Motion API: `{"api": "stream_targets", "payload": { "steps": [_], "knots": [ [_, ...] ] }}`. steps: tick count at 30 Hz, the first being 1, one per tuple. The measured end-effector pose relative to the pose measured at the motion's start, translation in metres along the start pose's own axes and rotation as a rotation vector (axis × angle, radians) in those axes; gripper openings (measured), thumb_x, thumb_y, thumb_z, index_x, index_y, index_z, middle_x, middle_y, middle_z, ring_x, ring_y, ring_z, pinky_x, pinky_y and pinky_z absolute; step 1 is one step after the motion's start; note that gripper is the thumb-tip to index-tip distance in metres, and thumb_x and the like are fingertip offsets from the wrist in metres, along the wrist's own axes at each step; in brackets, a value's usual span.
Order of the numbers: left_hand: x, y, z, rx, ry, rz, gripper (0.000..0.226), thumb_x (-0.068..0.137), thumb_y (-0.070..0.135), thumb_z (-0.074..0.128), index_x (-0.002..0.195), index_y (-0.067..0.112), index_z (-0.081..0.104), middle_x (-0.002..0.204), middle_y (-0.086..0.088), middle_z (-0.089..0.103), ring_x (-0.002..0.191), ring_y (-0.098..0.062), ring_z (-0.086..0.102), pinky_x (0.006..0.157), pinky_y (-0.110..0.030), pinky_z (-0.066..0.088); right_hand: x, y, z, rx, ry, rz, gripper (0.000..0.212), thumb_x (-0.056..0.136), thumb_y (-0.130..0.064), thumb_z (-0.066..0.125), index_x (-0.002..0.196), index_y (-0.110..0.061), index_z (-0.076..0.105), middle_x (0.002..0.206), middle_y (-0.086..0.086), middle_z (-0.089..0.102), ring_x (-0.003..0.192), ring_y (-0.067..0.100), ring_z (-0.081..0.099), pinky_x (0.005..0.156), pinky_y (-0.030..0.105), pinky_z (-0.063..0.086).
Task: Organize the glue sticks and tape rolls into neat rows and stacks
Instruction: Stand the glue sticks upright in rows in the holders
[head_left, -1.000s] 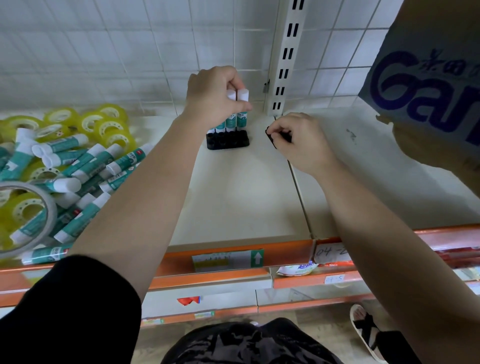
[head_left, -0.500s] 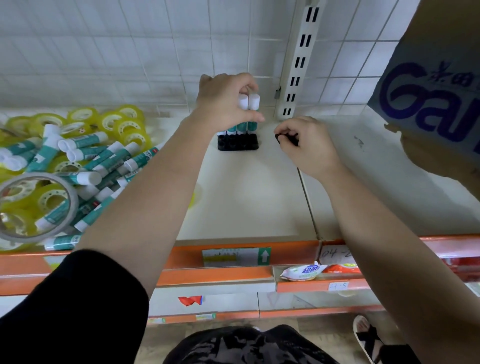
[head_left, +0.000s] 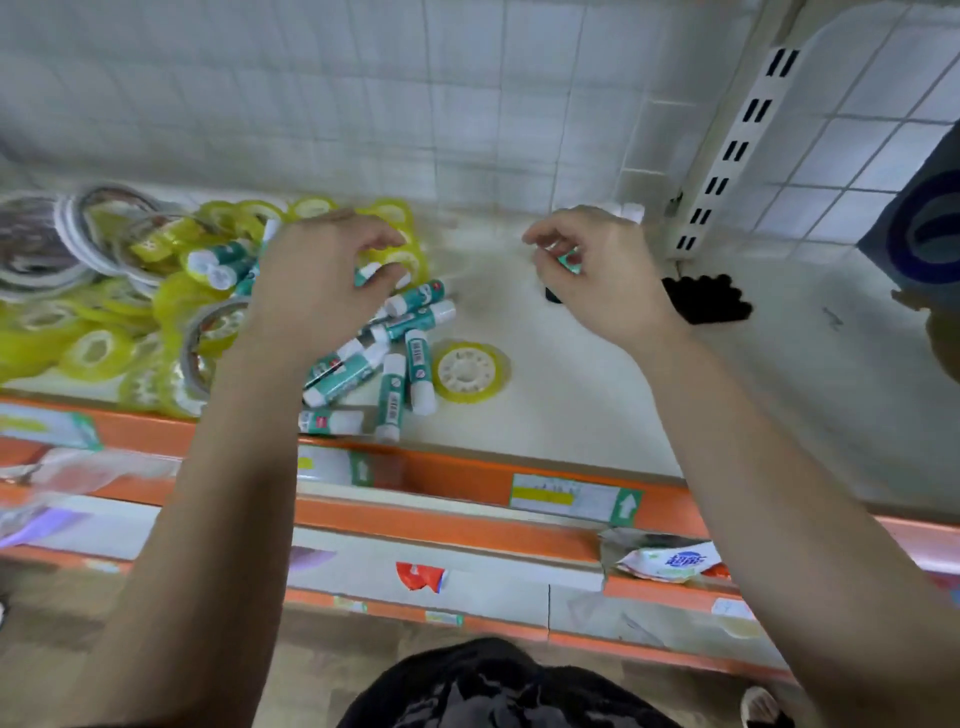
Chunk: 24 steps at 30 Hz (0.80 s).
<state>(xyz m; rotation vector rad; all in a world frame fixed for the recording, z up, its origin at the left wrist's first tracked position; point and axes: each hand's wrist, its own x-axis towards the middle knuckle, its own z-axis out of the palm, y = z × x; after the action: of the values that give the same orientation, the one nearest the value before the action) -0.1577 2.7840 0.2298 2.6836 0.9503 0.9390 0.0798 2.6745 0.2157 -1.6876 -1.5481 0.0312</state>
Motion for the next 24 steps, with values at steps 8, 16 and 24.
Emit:
{"api": "stream_targets", "payload": {
  "steps": [8,16,24],
  "knots": [
    [-0.038,-0.025,-0.017,0.021,0.049,0.029,0.026,0.088,0.032,0.061,0.100,0.013,0.072,0.098,-0.006,0.072,0.085,-0.028,0.067,0.077,-0.038,0.053,0.001,-0.037,0.056,0.019,-0.120,-0.065,0.012,0.080,-0.006,0.066,0.088,-0.010,0.074,0.083,0.003,0.067,0.075,0.017,0.062,0.074,0.031,0.051],
    [-0.047,-0.027,-0.006,-0.047,0.024,0.021,0.023,0.086,0.031,0.060,0.099,0.016,0.072,0.100,-0.001,0.072,0.087,-0.027,0.067,0.079,-0.052,0.052,0.009,-0.035,0.081,-0.092,-0.171,-0.021,0.023,0.090,-0.006,0.059,0.109,-0.009,0.072,0.108,0.008,0.071,0.100,0.024,0.063,0.086,0.026,0.045],
    [-0.046,-0.027,-0.001,-0.085,0.022,0.039,0.022,0.087,0.031,0.061,0.097,0.015,0.072,0.096,-0.001,0.072,0.082,-0.025,0.066,0.075,-0.051,0.052,0.020,-0.025,0.091,-0.161,-0.258,-0.013,0.023,0.092,-0.013,0.061,0.111,-0.017,0.073,0.098,0.013,0.062,0.098,0.035,0.053,0.084,0.030,0.035]
  ]
}}
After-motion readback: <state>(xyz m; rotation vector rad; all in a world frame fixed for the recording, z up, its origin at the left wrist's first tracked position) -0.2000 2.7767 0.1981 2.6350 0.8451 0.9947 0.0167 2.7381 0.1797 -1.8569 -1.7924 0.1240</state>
